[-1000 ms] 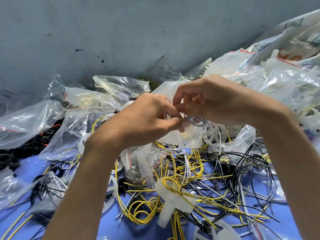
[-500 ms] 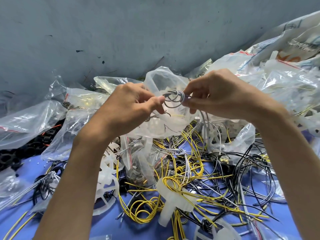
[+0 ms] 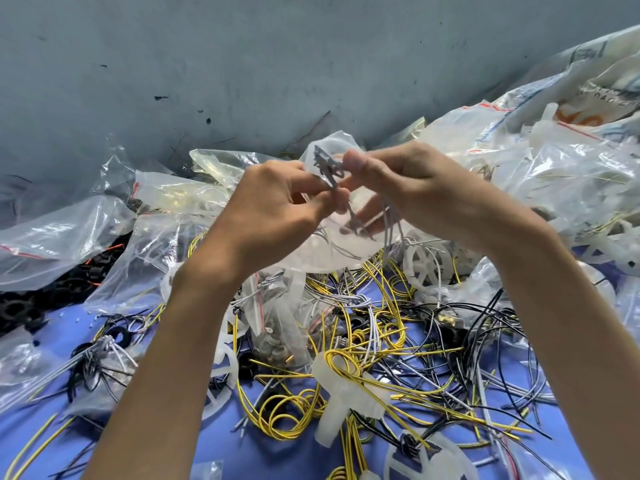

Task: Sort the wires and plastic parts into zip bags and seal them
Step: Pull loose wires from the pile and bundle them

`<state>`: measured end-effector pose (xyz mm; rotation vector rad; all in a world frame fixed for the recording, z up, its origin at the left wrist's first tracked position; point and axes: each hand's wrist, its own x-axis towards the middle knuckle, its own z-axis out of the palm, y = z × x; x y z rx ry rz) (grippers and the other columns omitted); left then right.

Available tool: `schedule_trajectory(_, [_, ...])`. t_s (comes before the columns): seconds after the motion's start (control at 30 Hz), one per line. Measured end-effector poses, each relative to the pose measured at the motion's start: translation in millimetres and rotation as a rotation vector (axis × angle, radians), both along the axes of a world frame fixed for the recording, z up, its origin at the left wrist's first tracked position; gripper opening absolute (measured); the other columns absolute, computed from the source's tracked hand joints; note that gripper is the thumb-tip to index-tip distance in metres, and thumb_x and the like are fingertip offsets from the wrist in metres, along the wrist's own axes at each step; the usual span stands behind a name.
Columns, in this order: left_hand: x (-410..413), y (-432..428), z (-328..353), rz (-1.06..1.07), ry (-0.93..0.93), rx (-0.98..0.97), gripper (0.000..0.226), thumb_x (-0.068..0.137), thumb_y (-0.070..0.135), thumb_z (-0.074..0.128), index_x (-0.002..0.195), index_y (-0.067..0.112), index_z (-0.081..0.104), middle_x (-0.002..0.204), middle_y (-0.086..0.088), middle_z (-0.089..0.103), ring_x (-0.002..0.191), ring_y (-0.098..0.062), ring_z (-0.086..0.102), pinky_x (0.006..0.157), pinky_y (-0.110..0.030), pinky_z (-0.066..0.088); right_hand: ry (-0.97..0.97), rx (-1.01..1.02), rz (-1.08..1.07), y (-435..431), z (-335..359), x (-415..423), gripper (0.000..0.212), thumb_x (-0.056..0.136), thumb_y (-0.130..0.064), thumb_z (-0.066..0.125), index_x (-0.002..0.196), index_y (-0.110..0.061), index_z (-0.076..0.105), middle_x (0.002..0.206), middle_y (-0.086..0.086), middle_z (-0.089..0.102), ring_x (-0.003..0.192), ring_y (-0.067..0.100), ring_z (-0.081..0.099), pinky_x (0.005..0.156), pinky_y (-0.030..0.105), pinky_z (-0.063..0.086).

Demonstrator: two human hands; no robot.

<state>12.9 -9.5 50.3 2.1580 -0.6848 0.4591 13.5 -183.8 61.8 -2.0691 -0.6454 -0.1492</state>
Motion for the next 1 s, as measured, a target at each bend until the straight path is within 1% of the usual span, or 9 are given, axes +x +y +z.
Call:
schedule_trajectory(0.13, [2,-5,-5,0.133,-0.019,-0.016,0.017,0.076,0.042,0.070,0.070,0.027,0.076,0.066,0.003,0.068,0.060,-0.010,0.059,0.060,-0.033,0.052,-0.116,-0.225,0.031,1,-1,-4,0.031,0.097,-0.032,0.047,0.122,-0.023,0.063,0.088,0.005,0.070,0.065,0.009,0.070,0.058,0.026,0.057])
schedule_trajectory(0.27, [5,-4,-5,0.183,-0.015,0.015,0.013,0.072,0.041,0.076,0.071,0.028,0.075,0.065,0.007,0.066,0.051,0.001,0.052,0.056,-0.022,0.045,-0.171,-0.214,-0.096,-11,6,1,0.022,0.091,-0.034,0.058,0.111,-0.033,0.068,0.074,-0.007,0.071,0.049,-0.001,0.057,0.047,0.009,0.040])
schedule_trajectory(0.4, [4,-5,-3,0.197,-0.026,0.092,0.011,0.075,0.022,0.073,0.083,0.030,0.072,0.068,0.015,0.063,0.054,0.004,0.053,0.054,-0.005,0.037,-0.188,-0.330,-0.280,-14,1,7,0.029,0.088,-0.043,0.059,0.089,-0.020,0.077,0.070,0.001,0.072,0.054,0.009,0.063,0.054,0.022,0.051])
schedule_trajectory(0.57, [-4,-9,0,0.127,-0.032,0.114,0.020,0.075,0.010,0.068,0.084,0.028,0.069,0.066,0.014,0.061,0.056,0.002,0.054,0.054,-0.004,0.037,-0.206,-0.515,-0.256,-9,-5,13,0.031,0.094,-0.024,0.047,0.095,0.000,0.066,0.091,0.018,0.065,0.082,0.027,0.062,0.071,0.045,0.049])
schedule_trajectory(0.67, [-7,-11,1,0.099,-0.035,0.116,0.019,0.074,0.008,0.066,0.078,0.026,0.067,0.060,0.015,0.055,0.054,0.002,0.052,0.053,-0.004,0.035,-0.343,-0.461,-0.089,-6,-4,7,0.020,0.092,-0.012,0.054,0.100,-0.003,0.069,0.099,0.014,0.064,0.082,0.010,0.054,0.075,0.035,0.046])
schedule_trajectory(0.77, [-7,-10,2,0.072,-0.021,0.111,0.015,0.074,0.010,0.064,0.075,0.025,0.066,0.064,0.011,0.057,0.057,-0.004,0.053,0.053,-0.008,0.038,-0.343,-0.547,-0.056,-4,-10,10,0.019,0.092,-0.015,0.056,0.103,-0.015,0.071,0.101,0.012,0.066,0.093,0.022,0.057,0.081,0.036,0.044])
schedule_trajectory(0.83, [-8,-9,3,0.032,-0.003,0.115,0.015,0.074,0.011,0.063,0.077,0.025,0.067,0.068,0.007,0.059,0.060,-0.010,0.055,0.055,-0.014,0.041,-0.240,-0.635,-0.138,-3,-15,14,0.022,0.092,-0.024,0.059,0.110,-0.030,0.070,0.095,0.005,0.069,0.085,0.020,0.063,0.076,0.028,0.049])
schedule_trajectory(0.93, [-8,-9,3,0.004,0.011,0.128,0.018,0.076,0.008,0.063,0.079,0.025,0.069,0.071,0.003,0.061,0.064,-0.015,0.056,0.060,-0.022,0.044,-0.145,-0.556,-0.228,-4,-19,16,0.021,0.087,-0.025,0.066,0.107,-0.032,0.071,0.063,-0.008,0.064,0.047,-0.004,0.058,0.042,0.006,0.040])
schedule_trajectory(1.0, [-8,-8,3,0.004,0.009,0.124,0.019,0.077,0.006,0.063,0.080,0.024,0.070,0.071,0.002,0.061,0.064,-0.016,0.056,0.062,-0.024,0.045,-0.195,-0.458,-0.230,-5,-15,15,0.013,0.087,-0.022,0.065,0.095,-0.024,0.074,0.061,-0.005,0.066,0.052,-0.001,0.060,0.047,0.014,0.045])
